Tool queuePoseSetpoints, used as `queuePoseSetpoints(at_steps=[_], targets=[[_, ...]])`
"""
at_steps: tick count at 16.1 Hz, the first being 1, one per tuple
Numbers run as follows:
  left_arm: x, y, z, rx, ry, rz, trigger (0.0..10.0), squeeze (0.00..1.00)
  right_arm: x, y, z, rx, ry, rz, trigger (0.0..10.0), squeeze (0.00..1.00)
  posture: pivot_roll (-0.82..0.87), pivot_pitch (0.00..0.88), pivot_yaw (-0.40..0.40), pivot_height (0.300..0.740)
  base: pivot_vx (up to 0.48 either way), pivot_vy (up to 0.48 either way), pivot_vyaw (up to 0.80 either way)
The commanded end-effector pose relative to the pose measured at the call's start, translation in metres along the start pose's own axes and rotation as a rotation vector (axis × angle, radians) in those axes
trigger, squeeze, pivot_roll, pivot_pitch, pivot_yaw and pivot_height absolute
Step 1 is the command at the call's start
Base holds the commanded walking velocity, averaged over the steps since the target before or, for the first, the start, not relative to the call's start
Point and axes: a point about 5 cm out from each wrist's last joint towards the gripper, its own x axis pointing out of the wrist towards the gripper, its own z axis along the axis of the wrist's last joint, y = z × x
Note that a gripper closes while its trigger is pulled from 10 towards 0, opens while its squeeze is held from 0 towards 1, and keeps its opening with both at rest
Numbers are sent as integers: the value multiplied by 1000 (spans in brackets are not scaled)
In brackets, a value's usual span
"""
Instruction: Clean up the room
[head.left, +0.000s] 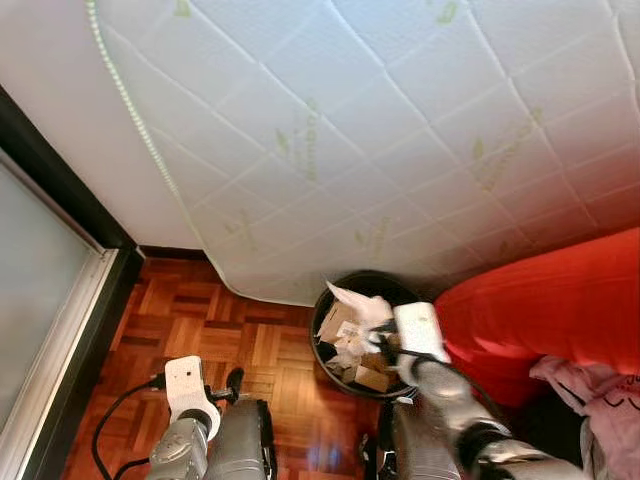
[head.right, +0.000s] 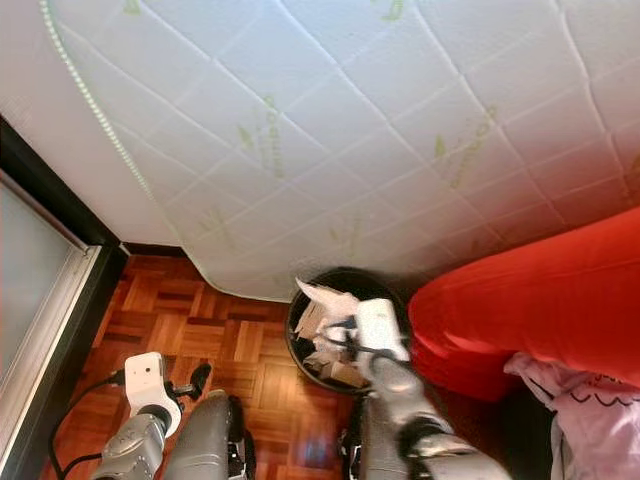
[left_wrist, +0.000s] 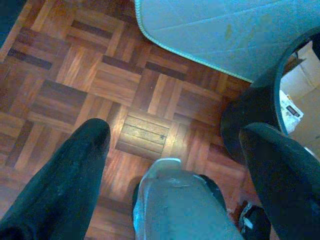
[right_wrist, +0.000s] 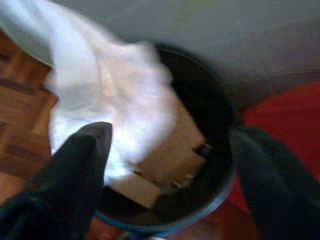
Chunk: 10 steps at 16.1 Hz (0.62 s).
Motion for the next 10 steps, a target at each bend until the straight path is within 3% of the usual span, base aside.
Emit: queuePoseSetpoints(at_steps=[1, 7, 8, 10], targets=[[-6, 6, -14, -5, 60, 18, 10000, 0, -3, -1, -10, 10, 24, 2, 10000, 1000, 50, 270, -13, 635, 0, 0, 0], [-6, 6, -15, -2, 70, 19, 10000, 0, -4, -9, -13, -67, 31, -40, 10000, 988, 50, 274, -12, 635, 0, 0, 0], [-6, 6, -16, -2, 71, 18, 10000, 0, -5, -7, -13, -37, 19, -24, 10000, 0, 50, 274, -13, 635, 0, 0, 0], [-7, 7, -16, -2, 73, 21, 10000, 0, -6, -6, -14, 85, -7, -1, 10000, 0, 51, 272, -15, 635, 0, 0, 0]])
